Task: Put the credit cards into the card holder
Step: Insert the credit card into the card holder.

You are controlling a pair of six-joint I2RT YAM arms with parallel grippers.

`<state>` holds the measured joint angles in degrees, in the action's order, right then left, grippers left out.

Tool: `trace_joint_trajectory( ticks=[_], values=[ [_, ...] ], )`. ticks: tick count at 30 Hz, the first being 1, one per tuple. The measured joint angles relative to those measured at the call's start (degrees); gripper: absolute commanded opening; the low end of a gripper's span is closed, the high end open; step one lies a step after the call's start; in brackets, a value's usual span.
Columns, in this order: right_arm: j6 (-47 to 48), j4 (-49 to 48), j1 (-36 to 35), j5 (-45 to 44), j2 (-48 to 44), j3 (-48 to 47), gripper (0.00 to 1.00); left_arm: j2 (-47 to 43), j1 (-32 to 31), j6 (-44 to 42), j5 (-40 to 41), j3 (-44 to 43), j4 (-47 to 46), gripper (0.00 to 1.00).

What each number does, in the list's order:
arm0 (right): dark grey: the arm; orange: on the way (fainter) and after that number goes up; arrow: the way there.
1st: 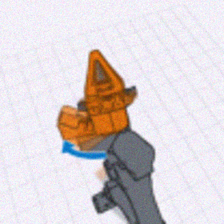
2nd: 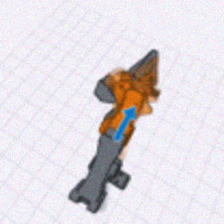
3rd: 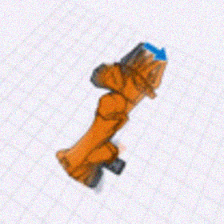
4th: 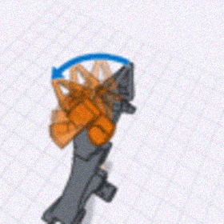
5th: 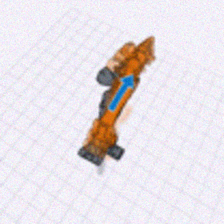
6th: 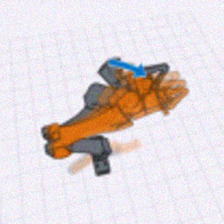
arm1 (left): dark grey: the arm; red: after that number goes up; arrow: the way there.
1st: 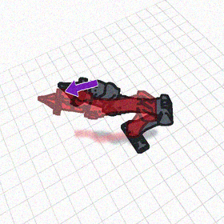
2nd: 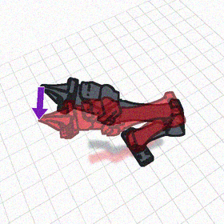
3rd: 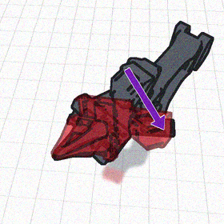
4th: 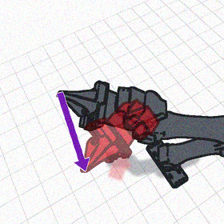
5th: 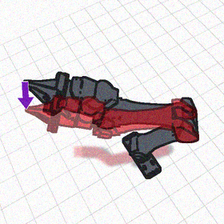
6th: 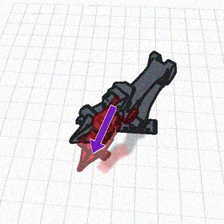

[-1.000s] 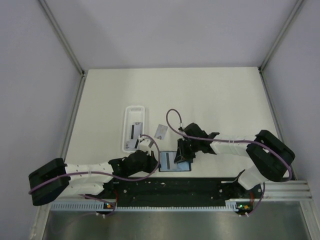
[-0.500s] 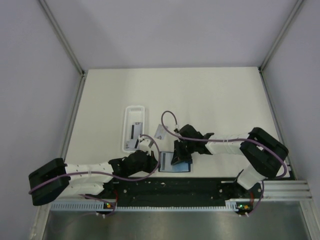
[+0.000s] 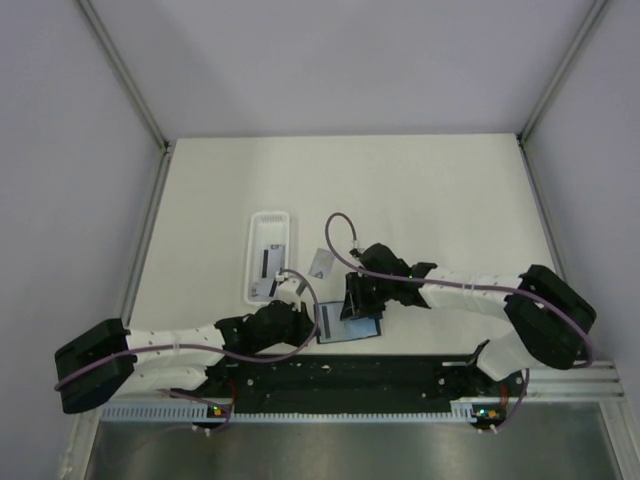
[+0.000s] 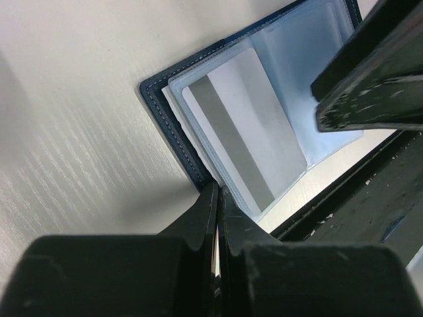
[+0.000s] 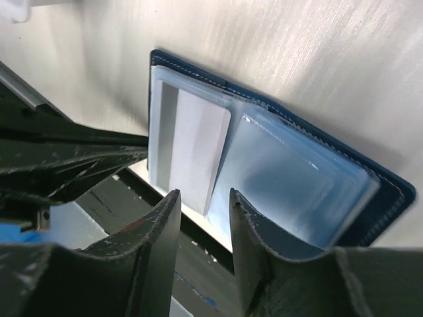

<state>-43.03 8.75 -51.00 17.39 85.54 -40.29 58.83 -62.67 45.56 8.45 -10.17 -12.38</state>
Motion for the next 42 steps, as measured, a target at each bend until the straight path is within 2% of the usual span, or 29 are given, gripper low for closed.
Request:
trace_joint_trajectory(
  ticks=[7, 16, 24, 30, 41, 42],
  values=[
    [2.14, 5.73, 0.0, -7.23, -10.51, 0.0, 0.43, -1.68, 0.0, 0.87, 0.26, 0.22, 1.99, 0.0],
    [4.0, 12.33, 2.16, -14.69, -15.74, 1.03, 0.43, -2.43, -0.07, 2.71, 1.73, 0.22, 3.21, 0.0],
    [3.17, 14.21, 3.63, -16.02, -23.32, 6.88, 0.43, -0.9, -0.07, 4.15, 3.02, 0.09, 1.79, 0.0],
    [2.75, 15.5, 7.26, -16.26, -27.3, 9.99, 0.44, 2.73, -0.07, 4.63, 3.5, -1.25, -0.44, 0.0],
    [4.44, 17.66, 13.22, -16.37, -27.28, 9.4, 0.44, 6.36, -0.07, 5.62, 5.88, -4.28, 0.61, 0.0],
    [4.7, 17.75, 13.44, -16.35, -26.95, 9.16, 0.44, 5.9, -0.07, 5.6, 6.08, -4.35, 1.33, 0.02]
  ],
)
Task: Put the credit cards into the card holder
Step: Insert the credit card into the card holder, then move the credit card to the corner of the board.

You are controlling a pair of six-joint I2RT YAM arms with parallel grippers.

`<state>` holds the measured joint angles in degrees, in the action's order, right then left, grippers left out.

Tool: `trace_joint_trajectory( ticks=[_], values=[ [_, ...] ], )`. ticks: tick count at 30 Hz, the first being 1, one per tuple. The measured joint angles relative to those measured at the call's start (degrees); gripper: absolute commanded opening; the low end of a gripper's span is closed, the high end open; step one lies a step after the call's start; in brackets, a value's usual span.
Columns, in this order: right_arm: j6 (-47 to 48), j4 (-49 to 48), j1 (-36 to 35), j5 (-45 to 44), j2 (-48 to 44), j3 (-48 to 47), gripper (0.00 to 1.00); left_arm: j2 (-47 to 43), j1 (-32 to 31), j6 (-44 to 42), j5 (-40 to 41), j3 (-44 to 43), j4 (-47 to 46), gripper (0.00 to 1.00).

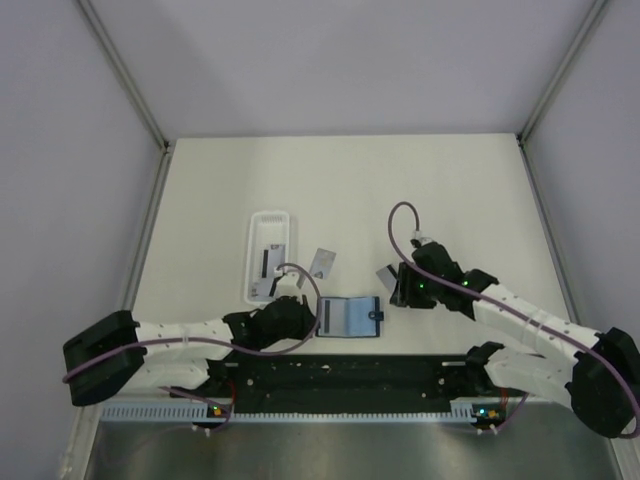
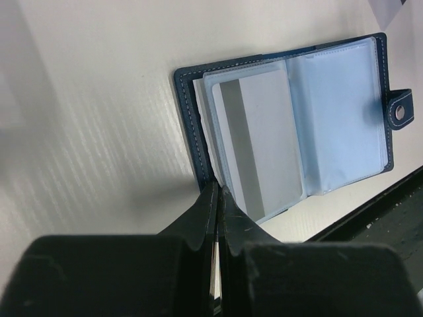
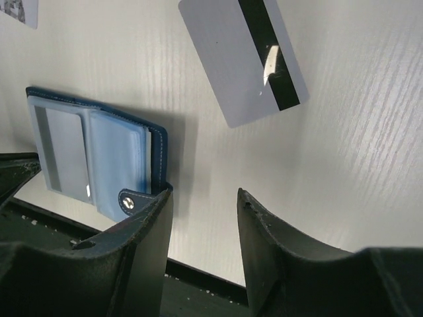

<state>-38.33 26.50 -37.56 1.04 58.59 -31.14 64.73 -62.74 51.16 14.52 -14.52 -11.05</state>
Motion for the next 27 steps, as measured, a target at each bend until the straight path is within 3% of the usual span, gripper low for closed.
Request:
trace_joint_trajectory(
  ticks=[7, 14, 27],
  values=[
    [3.54, 1.01, 3.74, -0.42, 5.14, -4.7, 0.44, -10.56, 0.0, -0.7, 1.55, -0.63, 10.21, 0.22],
    [9.27, 0.74, 5.51, -3.43, 17.73, -14.88, 0.41, -18.01, 0.0, -3.15, 1.81, -3.58, 14.84, 0.19],
    [16.33, -1.88, 6.23, -7.61, 39.91, -28.52, 0.4, -18.45, -0.61, -4.63, 0.37, -3.74, 15.87, 0.18]
  ],
)
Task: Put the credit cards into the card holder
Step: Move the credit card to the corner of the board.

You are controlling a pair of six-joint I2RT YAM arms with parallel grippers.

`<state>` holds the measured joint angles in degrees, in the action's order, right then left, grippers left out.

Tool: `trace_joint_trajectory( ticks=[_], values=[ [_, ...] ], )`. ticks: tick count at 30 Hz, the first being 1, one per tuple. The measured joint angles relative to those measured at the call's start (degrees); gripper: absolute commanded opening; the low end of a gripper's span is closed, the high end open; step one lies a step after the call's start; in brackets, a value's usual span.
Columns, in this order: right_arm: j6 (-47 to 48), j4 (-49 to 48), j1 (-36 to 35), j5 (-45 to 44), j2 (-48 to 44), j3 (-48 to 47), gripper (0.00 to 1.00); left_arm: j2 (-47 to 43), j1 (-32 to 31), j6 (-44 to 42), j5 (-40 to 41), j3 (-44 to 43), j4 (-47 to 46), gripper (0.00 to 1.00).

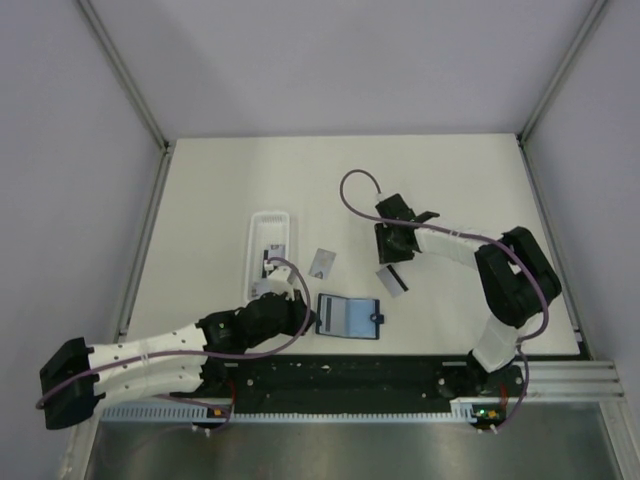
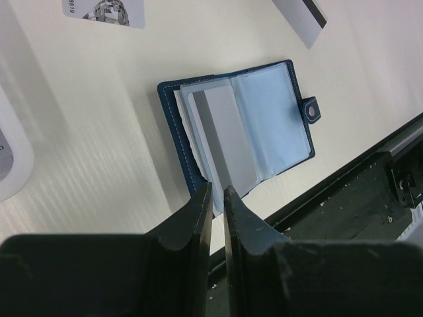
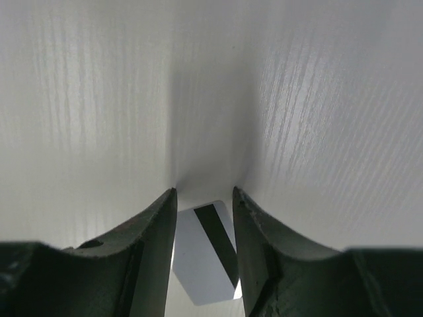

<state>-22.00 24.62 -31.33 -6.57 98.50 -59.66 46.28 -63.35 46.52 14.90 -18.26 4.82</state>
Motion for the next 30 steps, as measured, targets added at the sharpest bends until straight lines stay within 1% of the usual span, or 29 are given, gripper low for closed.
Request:
trace_joint_trajectory(
  ticks=[7, 12, 18, 22, 30],
  values=[
    [-0.52, -1.11, 0.0, -0.76, 1.01, 0.2, 0.4, 0.0, -0.15, -0.04, -0.04, 0.0, 0.02, 0.18],
    [-2.25, -2.95, -0.52, -1.79, -1.53, 3.78, 0.4, 0.0, -0.15, -0.22, -0.04, 0.0, 0.0, 0.18],
    [-4.81, -2.67, -4.13, -6.19, -3.69, 6.71, 0.39, 0.5, -0.2, -0.46, -0.07, 0.0, 0.0, 0.17],
    [-7.98, -1.4, -7.26, -7.23, -4.98, 7.87, 0.39, 0.59, -0.2, -0.85, -0.09, 0.0, 0.0, 0.17],
    [-13.53, 1.57, -10.14, -8.31, -9.14, 11.87, 0.39, 0.87, -0.24, -1.31, -0.28, -0.02, 0.02, 0.16]
  ],
)
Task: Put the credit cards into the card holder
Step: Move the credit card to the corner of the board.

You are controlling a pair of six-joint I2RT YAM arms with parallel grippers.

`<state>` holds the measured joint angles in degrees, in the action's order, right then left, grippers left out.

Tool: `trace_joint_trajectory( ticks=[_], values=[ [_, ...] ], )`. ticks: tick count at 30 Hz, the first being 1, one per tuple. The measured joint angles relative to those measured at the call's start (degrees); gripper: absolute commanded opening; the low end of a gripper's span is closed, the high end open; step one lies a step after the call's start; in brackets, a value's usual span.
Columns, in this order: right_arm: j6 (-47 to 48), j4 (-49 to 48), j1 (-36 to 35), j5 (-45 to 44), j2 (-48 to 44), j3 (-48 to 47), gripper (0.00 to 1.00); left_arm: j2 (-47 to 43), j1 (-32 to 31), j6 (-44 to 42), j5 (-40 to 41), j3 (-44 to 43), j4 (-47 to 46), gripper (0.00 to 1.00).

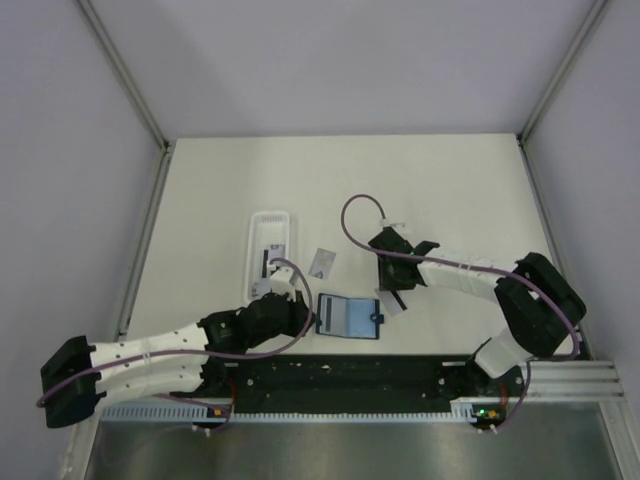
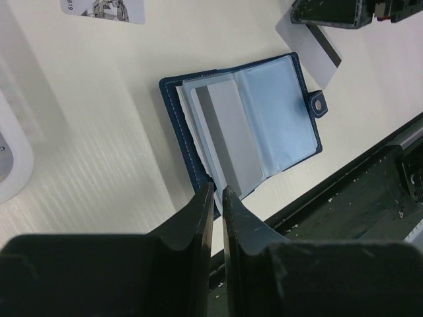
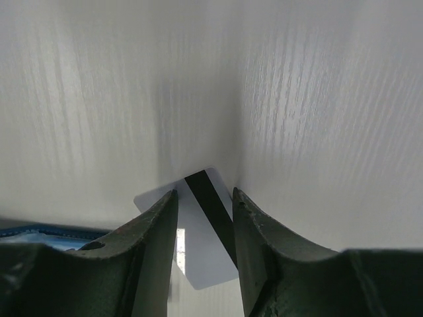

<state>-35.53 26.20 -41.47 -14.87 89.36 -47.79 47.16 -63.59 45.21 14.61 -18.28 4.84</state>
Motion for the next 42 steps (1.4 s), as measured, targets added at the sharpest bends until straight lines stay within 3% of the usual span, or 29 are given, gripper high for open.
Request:
trace_joint_trajectory(
  ticks=[16, 28, 33, 36, 42],
  values=[
    [-16.81, 5.66, -17.77, -1.9, -8.0, 7.67, 0.39, 2.64, -0.72, -1.81, -0.17, -2.34, -0.13, 0.15],
    [-26.69, 6.03, -20.65, 2.82, -17.49, 14.51, 0.38, 8.24, -3.21, -2.64, -0.46, -3.85, -2.78, 0.13],
    [-27.89, 12.28, -22.18, 3.89, -21.7, 15.52, 0.37, 11.06, -4.96, -2.95, -0.42, -5.31, -4.35, 0.13],
    [-27.71, 18.16, -22.34, 0.55, -26.58, 15.43, 0.3, 11.13, -5.09, -2.91, -0.37, -5.33, -5.38, 0.13],
    [-23.39, 20.35, -20.81, -6.71, -32.63, 12.46, 0.0, 11.08, -5.11, -2.89, -0.31, -5.33, -7.32, 0.12]
  ],
)
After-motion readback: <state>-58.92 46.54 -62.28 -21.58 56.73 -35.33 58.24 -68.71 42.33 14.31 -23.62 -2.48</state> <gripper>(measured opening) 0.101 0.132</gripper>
